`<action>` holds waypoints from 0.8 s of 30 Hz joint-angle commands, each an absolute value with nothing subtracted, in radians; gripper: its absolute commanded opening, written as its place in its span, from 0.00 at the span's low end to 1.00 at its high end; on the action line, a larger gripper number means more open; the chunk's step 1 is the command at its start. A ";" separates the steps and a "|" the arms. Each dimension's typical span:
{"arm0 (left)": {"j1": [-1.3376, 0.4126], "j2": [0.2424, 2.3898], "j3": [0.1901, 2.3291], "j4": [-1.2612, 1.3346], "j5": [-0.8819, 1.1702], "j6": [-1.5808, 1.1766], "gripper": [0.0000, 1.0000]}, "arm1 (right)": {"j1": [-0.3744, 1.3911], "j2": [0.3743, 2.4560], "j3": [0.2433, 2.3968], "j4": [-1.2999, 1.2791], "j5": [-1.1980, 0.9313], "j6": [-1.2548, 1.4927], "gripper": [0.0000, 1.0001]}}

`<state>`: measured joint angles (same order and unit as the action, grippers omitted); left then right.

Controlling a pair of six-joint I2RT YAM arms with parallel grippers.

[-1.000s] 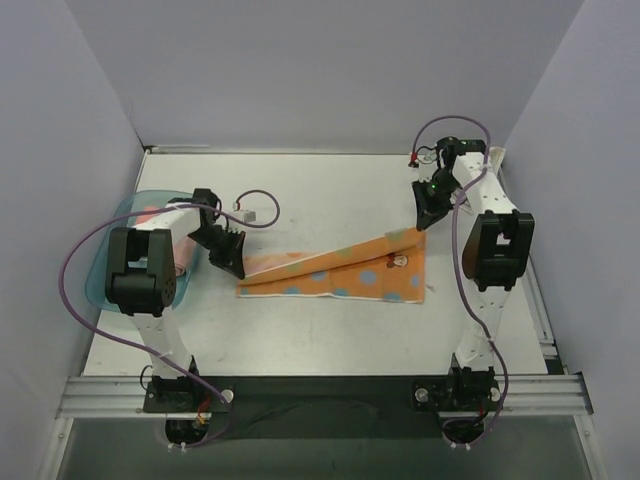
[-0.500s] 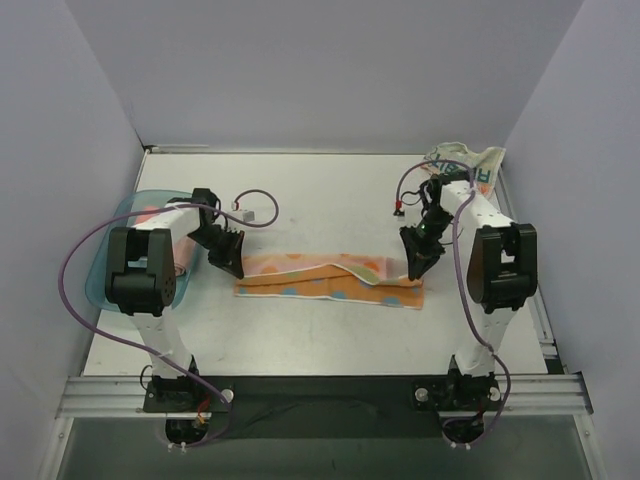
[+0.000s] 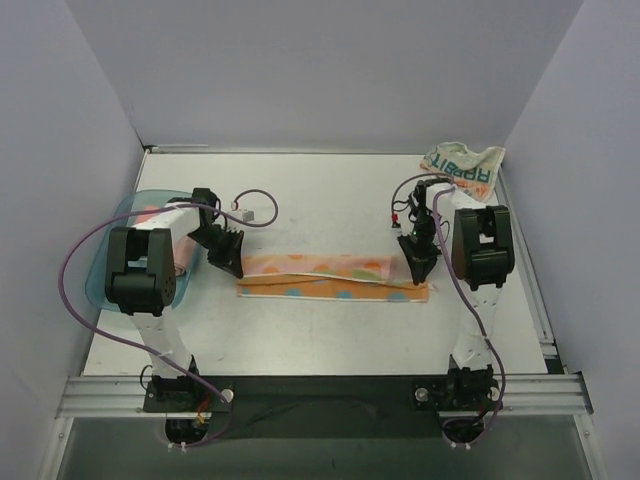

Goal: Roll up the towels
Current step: Fold the towel

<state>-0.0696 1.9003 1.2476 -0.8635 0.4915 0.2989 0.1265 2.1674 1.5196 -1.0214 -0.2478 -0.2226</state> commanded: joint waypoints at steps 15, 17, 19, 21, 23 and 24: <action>-0.057 1.801 1.379 -0.965 0.569 0.342 0.00 | 0.055 1.954 1.640 -1.097 -0.341 -0.301 0.00; -0.063 1.778 1.356 -0.973 0.571 0.353 0.00 | 0.054 1.936 1.615 -1.103 -0.330 -0.321 0.00; -0.066 1.766 1.333 -0.977 0.565 0.367 0.00 | 0.048 1.934 1.583 -1.103 -0.307 -0.337 0.00; -0.072 1.758 1.293 -0.977 0.552 0.380 0.00 | 0.040 1.953 1.562 -1.092 -0.299 -0.354 0.00; -0.074 1.767 1.252 -0.968 0.545 0.385 0.00 | 0.034 1.985 1.531 -1.059 -0.287 -0.357 0.00; -0.077 1.770 1.238 -0.950 0.542 0.387 0.00 | 0.034 1.996 1.522 -1.043 -0.282 -0.357 0.00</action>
<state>-0.0681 1.7821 1.2850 -0.9409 0.5362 0.3527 0.0456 1.9465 1.5688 -1.0233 -0.3107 -0.3264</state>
